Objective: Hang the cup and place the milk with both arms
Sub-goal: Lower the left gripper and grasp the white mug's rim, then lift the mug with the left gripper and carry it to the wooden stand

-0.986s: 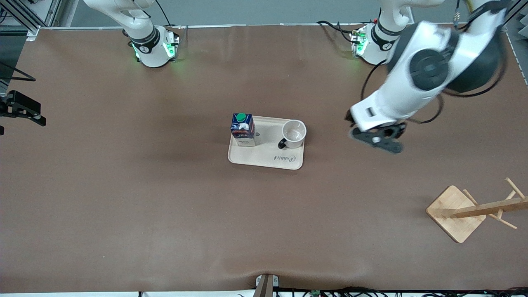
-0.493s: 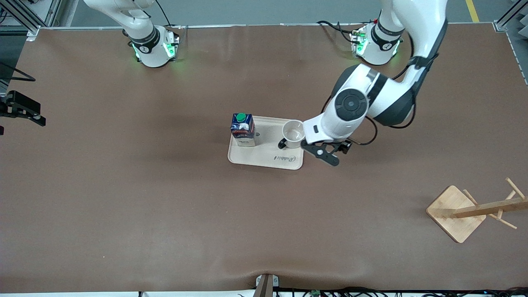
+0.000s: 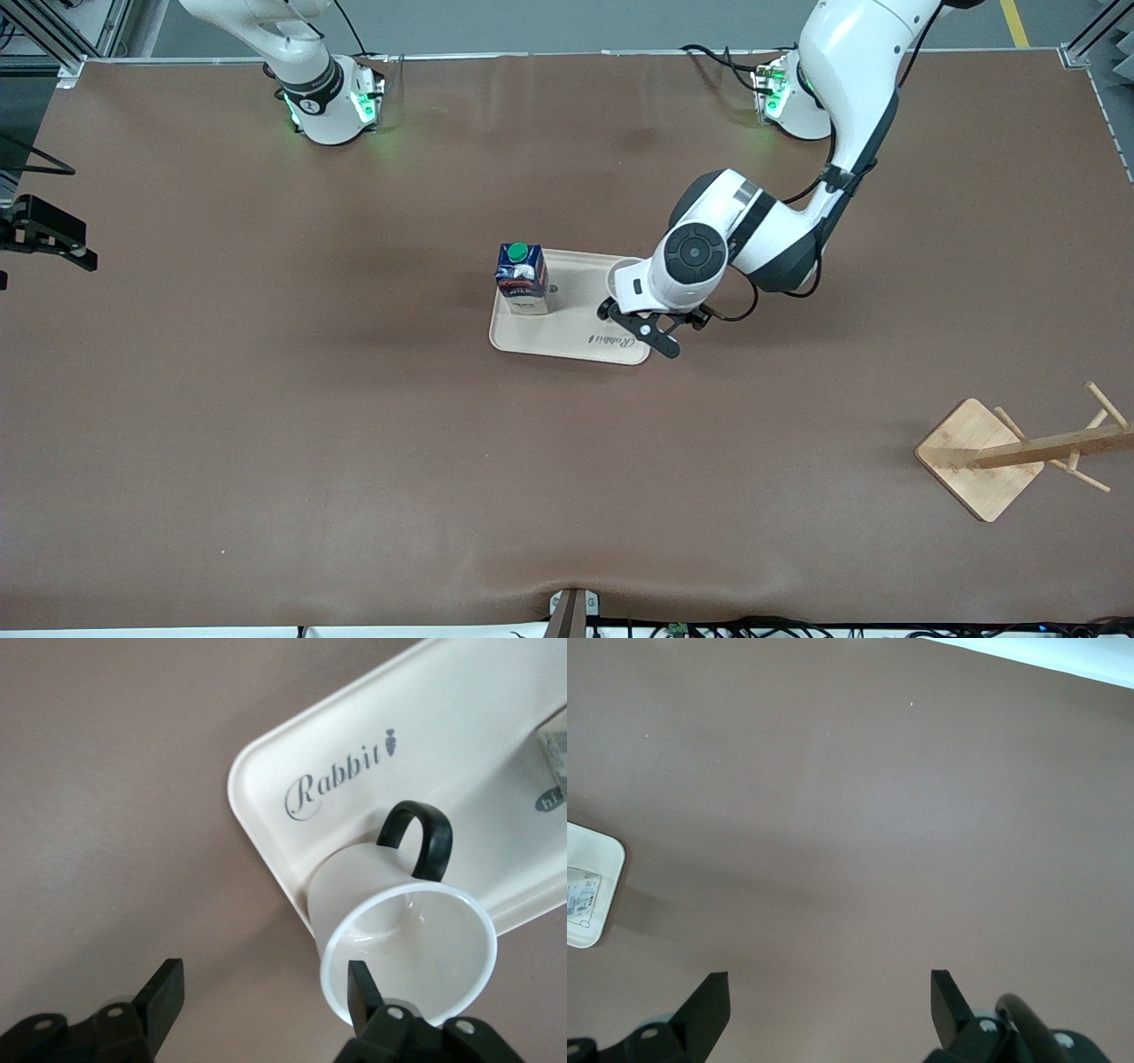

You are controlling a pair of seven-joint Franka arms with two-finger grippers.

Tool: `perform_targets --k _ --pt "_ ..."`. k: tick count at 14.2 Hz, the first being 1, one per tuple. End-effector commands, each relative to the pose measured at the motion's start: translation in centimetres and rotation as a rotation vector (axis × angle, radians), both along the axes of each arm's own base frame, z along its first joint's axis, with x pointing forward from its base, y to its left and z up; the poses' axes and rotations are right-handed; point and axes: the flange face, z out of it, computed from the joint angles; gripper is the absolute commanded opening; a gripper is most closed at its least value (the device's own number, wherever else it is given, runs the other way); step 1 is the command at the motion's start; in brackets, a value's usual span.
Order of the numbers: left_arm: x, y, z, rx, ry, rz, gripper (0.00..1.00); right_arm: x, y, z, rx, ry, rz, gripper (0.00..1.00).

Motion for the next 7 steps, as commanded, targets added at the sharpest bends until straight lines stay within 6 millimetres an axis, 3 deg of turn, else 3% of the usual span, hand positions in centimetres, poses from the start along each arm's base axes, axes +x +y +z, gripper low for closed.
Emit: perform_targets --k 1,4,6,7 --pt "-1.2 -1.6 -1.8 0.025 0.010 0.008 0.73 -0.6 -0.3 0.3 0.002 -0.008 -0.014 1.00" --pt "-1.8 -2.6 -2.9 0.026 0.010 0.010 0.69 -0.4 -0.4 0.0 0.001 -0.004 -0.018 1.00" --pt "-2.0 -3.1 -4.5 0.028 -0.002 -0.015 0.47 -0.4 -0.3 0.0 0.002 -0.004 -0.014 1.00" --pt "-2.0 -3.4 -5.4 0.020 -0.017 -0.023 0.43 -0.5 -0.3 0.0 0.002 -0.002 -0.014 1.00"
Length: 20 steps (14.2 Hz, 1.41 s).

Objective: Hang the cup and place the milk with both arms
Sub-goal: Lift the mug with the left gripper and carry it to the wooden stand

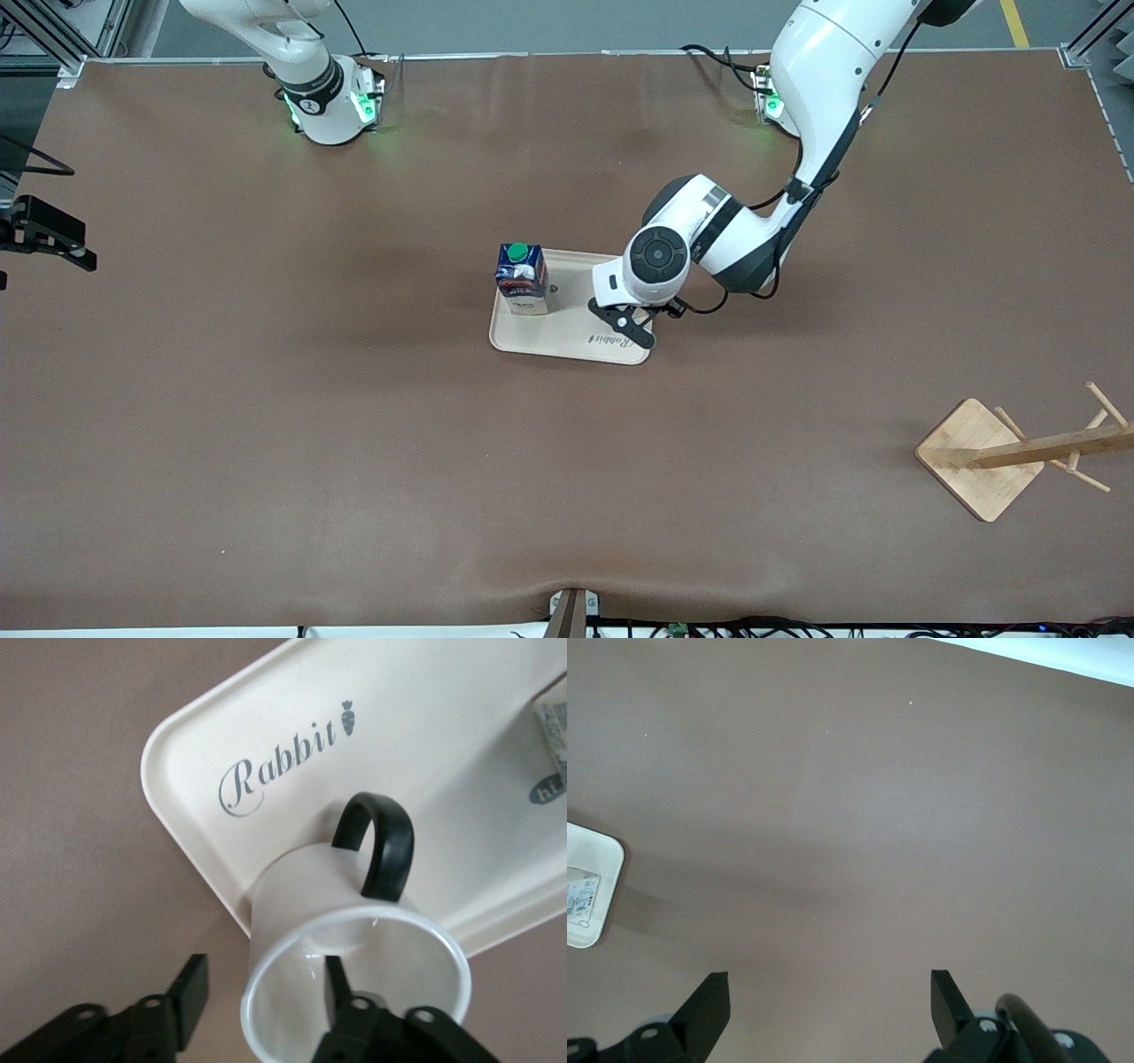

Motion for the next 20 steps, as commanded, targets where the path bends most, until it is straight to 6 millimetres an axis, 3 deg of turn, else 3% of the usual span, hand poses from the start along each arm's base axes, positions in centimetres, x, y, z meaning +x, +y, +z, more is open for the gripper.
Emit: perform_targets --k 1,3,6,10,15,17,20 --pt "0.3 -0.8 -2.2 -0.013 -0.040 -0.010 0.34 -0.4 0.0 0.1 0.002 -0.005 -0.011 1.00" --pt "0.2 -1.1 -2.7 -0.021 -0.047 -0.012 0.02 -0.4 0.0 0.1 0.002 -0.005 -0.011 1.00" --pt "0.9 -1.1 -1.4 -0.029 -0.072 -0.010 0.00 -0.4 -0.1 0.1 0.002 -0.005 -0.012 1.00" --pt "4.3 -0.4 3.2 -0.065 -0.151 0.032 0.00 -0.3 -0.2 0.2 0.001 -0.019 -0.014 1.00" --pt "10.6 6.4 13.6 -0.090 -0.268 0.149 0.00 0.6 0.1 -1.0 0.007 -0.010 -0.009 1.00" --pt "12.3 9.9 17.6 -0.068 -0.273 0.203 0.00 0.6 0.0 -1.0 0.002 -0.009 -0.009 1.00" --pt "13.9 16.6 22.1 -0.033 -0.263 0.301 0.00 0.6 0.1 -1.0 0.004 -0.009 -0.007 1.00"
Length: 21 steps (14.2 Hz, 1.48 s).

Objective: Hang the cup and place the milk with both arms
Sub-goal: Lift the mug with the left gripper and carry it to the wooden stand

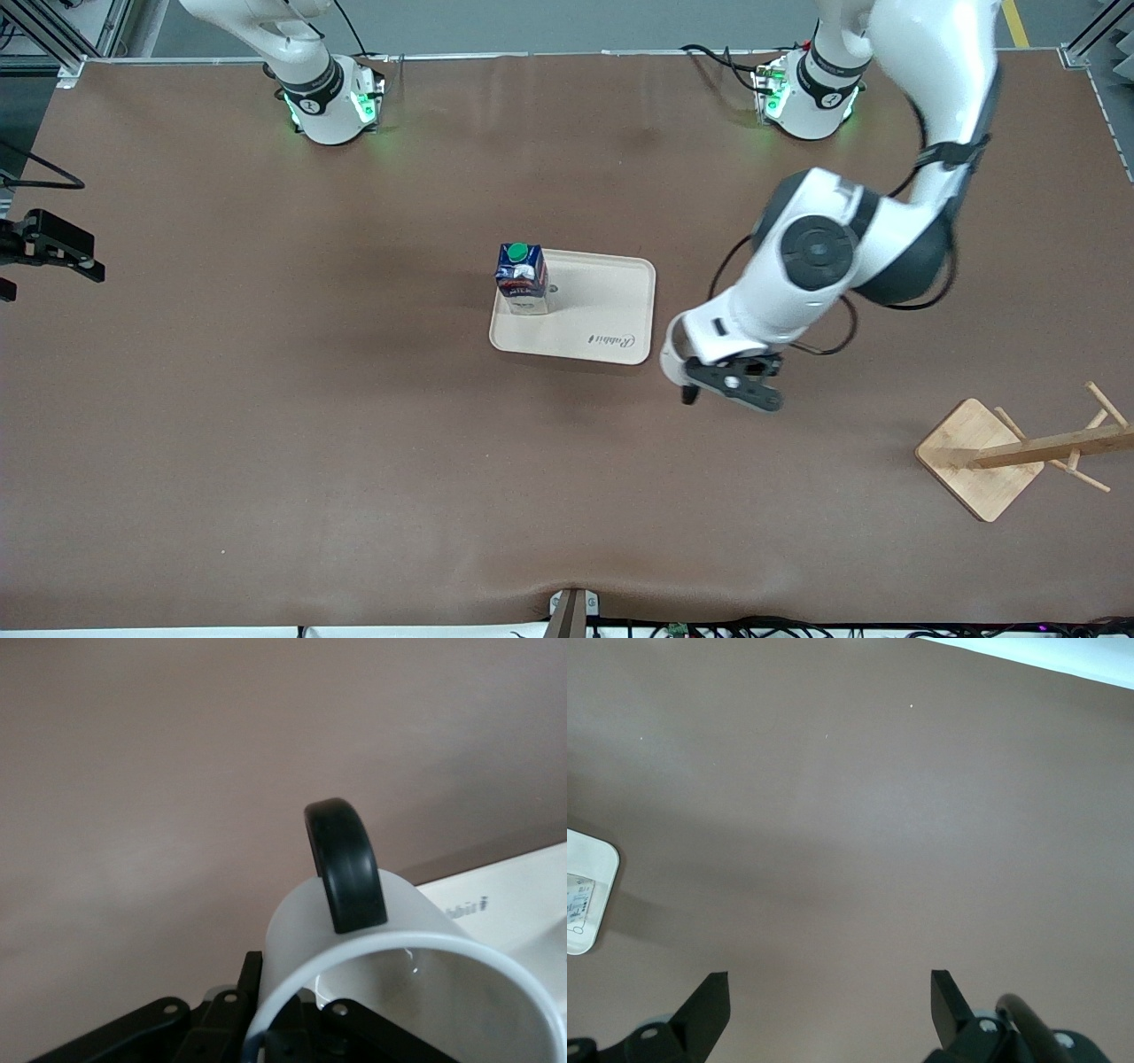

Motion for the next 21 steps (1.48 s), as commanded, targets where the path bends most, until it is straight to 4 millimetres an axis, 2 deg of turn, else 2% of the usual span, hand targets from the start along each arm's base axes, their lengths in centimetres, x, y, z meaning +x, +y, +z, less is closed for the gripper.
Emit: perform_targets --k 1,4,5,6,7,9,11,13,14,15,16,18,19,21 --pt "0.5 5.1 4.1 0.028 -0.006 0.070 0.00 -0.1 -0.1 0.1 0.008 -0.005 -0.012 1.00" --pt "0.9 10.9 7.5 0.037 -0.025 0.135 0.00 0.0 0.0 -0.1 0.008 -0.002 -0.010 1.00" --pt "1.3 13.4 8.2 0.034 -0.034 0.139 0.00 1.4 0.2 -2.5 0.010 0.016 -0.009 1.00" --pt "1.7 15.8 8.3 0.037 -0.035 0.129 0.00 3.5 1.2 -7.0 0.008 0.079 0.007 1.00" --pt "2.1 18.1 8.4 0.041 -0.035 0.118 0.00 4.0 1.5 -8.1 -0.003 0.095 0.015 1.00" --pt "2.5 22.1 8.3 0.048 -0.032 0.080 0.00 4.2 0.9 -8.1 -0.004 0.084 0.007 1.00" --pt "2.8 25.6 8.2 0.055 -0.030 0.044 0.00 4.6 1.6 -8.2 -0.009 0.065 0.016 1.00" --pt "2.8 27.9 8.1 0.059 -0.027 0.004 0.00 4.9 1.9 -8.2 -0.007 0.043 0.010 1.00" --pt "2.8 29.0 8.1 0.059 -0.026 -0.014 0.00 4.9 1.5 -9.0 0.004 0.059 0.000 1.00" --pt "2.7 30.0 8.2 0.065 -0.026 -0.042 0.00 5.8 1.7 -12.3 0.006 0.118 0.003 1.00" --pt "2.7 30.9 8.3 0.071 -0.026 -0.081 0.00 6.0 1.3 -14.2 0.009 0.161 -0.008 1.00" --pt "2.4 33.4 8.3 0.078 -0.021 -0.152 0.00 5.8 0.1 -15.1 0.036 0.192 -0.033 1.00" --pt "2.4 34.4 8.3 0.080 -0.020 -0.177 0.00 5.7 0.0 -16.8 0.045 0.234 -0.036 1.00" --pt "2.2 36.0 8.1 0.082 -0.016 -0.208 0.00 4.5 1.4 -19.3 0.125 0.335 -0.041 1.00"
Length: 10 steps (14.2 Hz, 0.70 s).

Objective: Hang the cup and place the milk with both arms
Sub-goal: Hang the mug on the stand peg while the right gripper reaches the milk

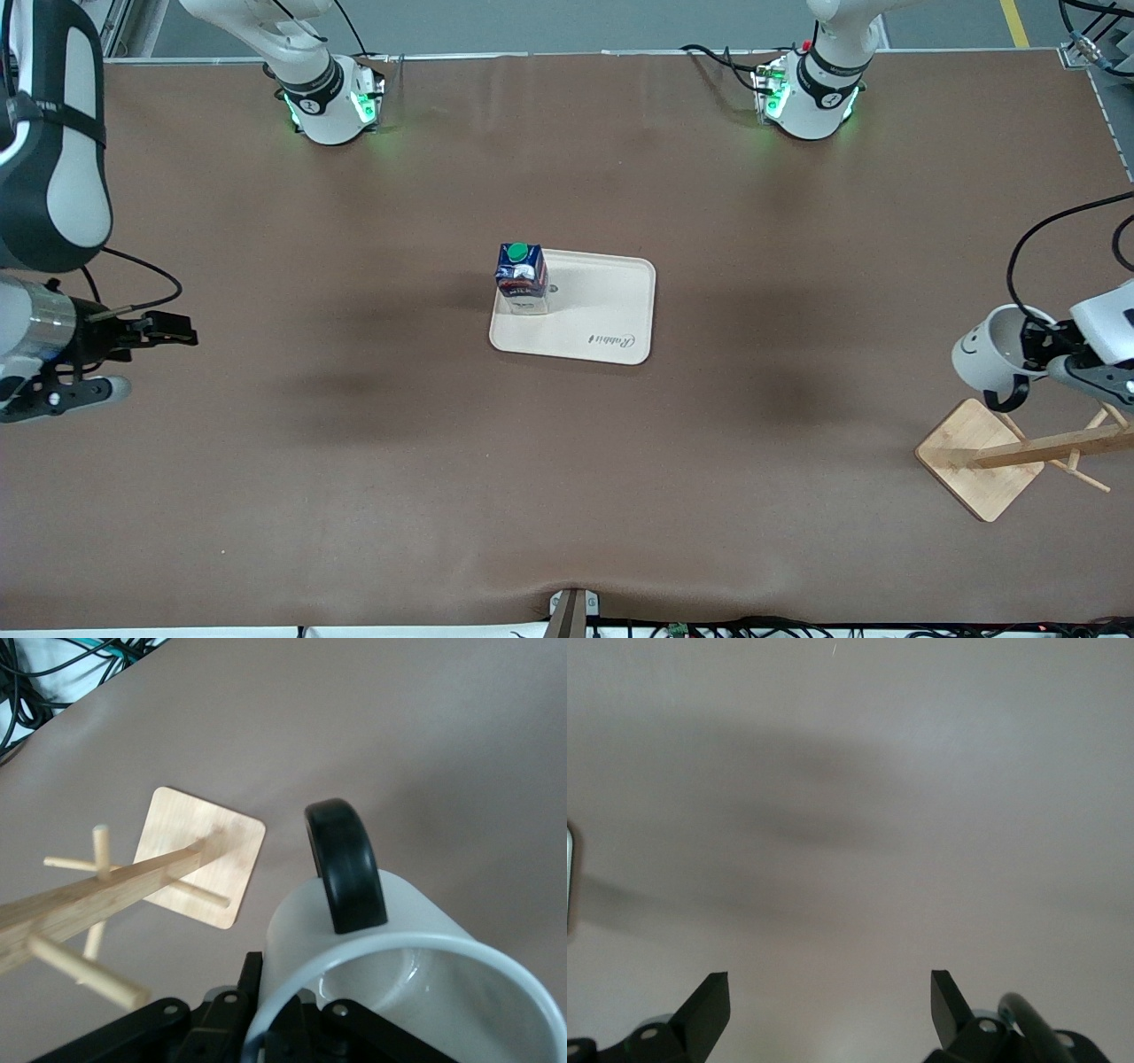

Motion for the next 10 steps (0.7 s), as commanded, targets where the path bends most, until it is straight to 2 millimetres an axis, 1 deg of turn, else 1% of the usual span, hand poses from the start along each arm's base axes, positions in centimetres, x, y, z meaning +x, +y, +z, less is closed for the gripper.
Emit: perform_targets --k 1,2,3,4,5,6,7,8,9,10 --pt "-0.5 1.6 0.3 0.021 0.009 -0.065 0.00 -1.8 1.9 -2.4 0.131 0.123 -0.085 1.00" --pt "-0.6 2.4 0.3 0.021 0.012 -0.071 0.00 -2.4 3.1 -2.9 0.160 0.175 -0.176 1.00" --pt "-0.7 2.8 0.1 0.021 0.015 -0.082 0.00 -2.7 4.8 -2.9 0.113 0.219 -0.314 1.00" --pt "-0.8 2.9 0.0 0.022 0.019 -0.096 0.00 -3.2 7.1 -2.8 0.047 0.271 -0.442 1.00" --pt "-0.8 2.9 -0.1 0.022 0.021 -0.111 0.00 -3.6 9.2 -3.0 -0.006 0.305 -0.523 1.00" --pt "-0.8 3.7 -0.2 0.025 0.023 -0.124 0.00 -4.0 11.4 -3.2 -0.031 0.317 -0.542 1.00" --pt "-1.0 4.5 -0.3 0.025 0.026 -0.133 0.00 -4.5 13.9 -2.9 -0.034 0.309 -0.516 1.00" --pt "-1.1 5.1 -0.4 0.025 0.028 -0.147 0.00 -4.9 15.8 -2.5 -0.035 0.298 -0.494 1.00" --pt "-1.2 5.9 -0.4 0.025 0.029 -0.153 0.00 -5.5 17.9 -2.5 -0.059 0.300 -0.513 1.00" --pt "-1.3 6.6 -0.3 0.027 0.027 -0.154 0.00 -6.3 20.5 -2.6 -0.089 0.298 -0.561 1.00"
